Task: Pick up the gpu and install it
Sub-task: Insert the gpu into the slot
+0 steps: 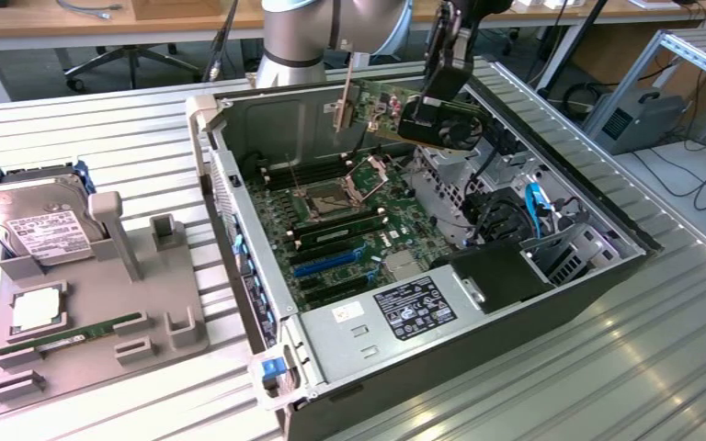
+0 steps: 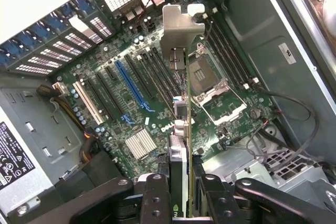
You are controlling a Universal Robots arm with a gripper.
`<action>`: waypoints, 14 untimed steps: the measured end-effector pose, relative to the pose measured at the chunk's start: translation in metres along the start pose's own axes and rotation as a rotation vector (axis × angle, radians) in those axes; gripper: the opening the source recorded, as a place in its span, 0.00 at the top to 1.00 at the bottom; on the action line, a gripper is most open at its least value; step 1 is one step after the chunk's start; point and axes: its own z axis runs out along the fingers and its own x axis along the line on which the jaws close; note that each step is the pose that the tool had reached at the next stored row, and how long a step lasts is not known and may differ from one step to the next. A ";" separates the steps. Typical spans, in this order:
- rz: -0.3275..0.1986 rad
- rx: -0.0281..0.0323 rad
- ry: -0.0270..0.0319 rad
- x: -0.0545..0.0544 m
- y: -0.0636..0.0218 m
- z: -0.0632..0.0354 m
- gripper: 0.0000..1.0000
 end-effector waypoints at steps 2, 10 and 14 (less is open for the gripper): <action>-0.004 0.0000 0.0001 0.000 0.0000 0.0000 0.73; -0.020 -0.0003 0.0006 0.000 0.0000 0.0002 0.73; -0.027 -0.0003 0.0008 0.000 0.0000 0.0002 0.73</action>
